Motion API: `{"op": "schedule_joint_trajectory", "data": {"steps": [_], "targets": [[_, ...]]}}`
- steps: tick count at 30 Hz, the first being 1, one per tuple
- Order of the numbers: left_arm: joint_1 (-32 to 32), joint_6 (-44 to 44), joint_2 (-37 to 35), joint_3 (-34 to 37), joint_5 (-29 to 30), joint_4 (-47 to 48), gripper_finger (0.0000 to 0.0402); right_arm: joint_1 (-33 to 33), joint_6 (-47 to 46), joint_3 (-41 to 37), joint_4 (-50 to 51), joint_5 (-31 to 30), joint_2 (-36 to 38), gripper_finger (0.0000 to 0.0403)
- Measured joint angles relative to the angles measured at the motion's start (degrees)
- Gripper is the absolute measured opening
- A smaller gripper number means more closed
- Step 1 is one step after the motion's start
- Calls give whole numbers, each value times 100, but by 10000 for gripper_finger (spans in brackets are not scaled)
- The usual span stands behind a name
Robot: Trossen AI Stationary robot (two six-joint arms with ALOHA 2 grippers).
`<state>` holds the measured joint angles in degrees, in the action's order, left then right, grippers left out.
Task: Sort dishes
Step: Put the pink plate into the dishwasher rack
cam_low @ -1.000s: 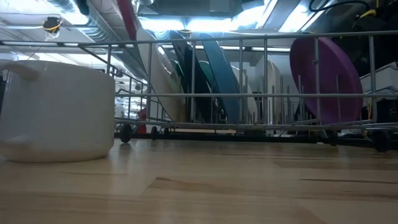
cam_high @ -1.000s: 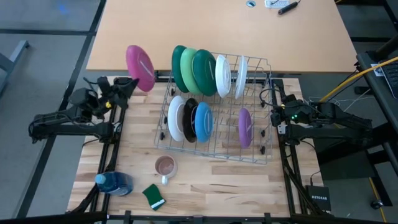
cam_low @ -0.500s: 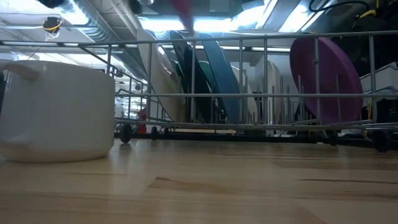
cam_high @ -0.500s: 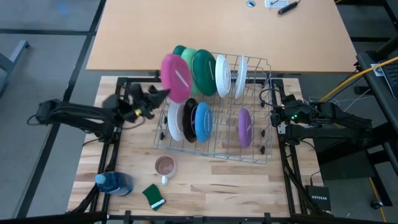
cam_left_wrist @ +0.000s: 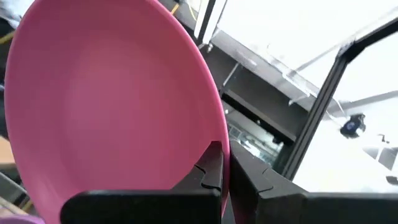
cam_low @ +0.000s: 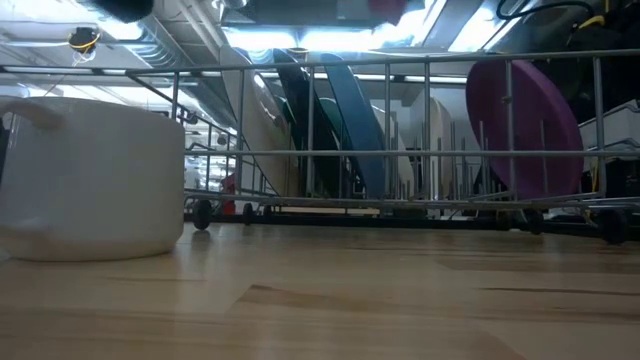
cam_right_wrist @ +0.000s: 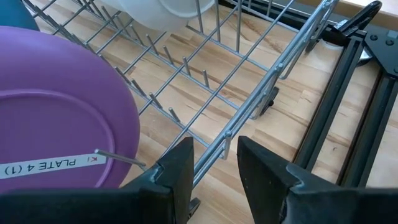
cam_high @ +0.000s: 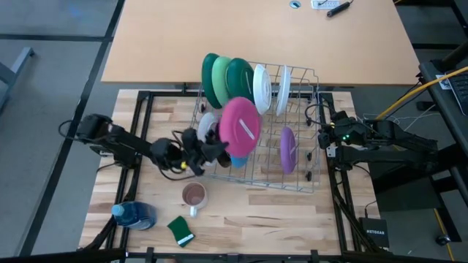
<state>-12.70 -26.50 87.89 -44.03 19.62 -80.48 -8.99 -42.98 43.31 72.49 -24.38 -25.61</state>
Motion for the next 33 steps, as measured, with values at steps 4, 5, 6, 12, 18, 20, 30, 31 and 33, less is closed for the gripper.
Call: {"op": "schedule_joint_trajectory", "data": {"steps": [4, 5, 6, 12, 18, 20, 30, 31, 33], "targets": [[-163, 102, 566, -662, 33, 89, 0, 0, 0, 0, -49, 0, 0, 127], [-202, 99, 692, -835, 107, 129, 0, 0, 0, 0, -50, 0, -2, 127], [-240, 89, 812, -996, 193, 221, 0, 0, 0, 0, -50, 0, 0, 127], [-470, -453, 1346, -1747, 1438, 1209, 0, -2, 0, 0, -43, 0, 0, 127], [-561, -1219, 1411, -2048, 2156, 2117, 0, 0, 2, 0, -40, -1, -1, 127], [-561, -1392, 1413, -2152, 2271, 2339, 0, -1, 2, 0, -40, -2, -2, 127], [-373, -1849, 1688, -2729, 2271, 3489, 0, 0, 2, 0, -40, -53, -1, 127], [-350, -1854, 1688, -2736, 2269, 3577, 0, -1, 4, 0, -41, -55, -1, 127], [-305, -1875, 1690, -2735, 2257, 3666, 0, -1, 33, 0, -41, -55, -2, 127]]}}
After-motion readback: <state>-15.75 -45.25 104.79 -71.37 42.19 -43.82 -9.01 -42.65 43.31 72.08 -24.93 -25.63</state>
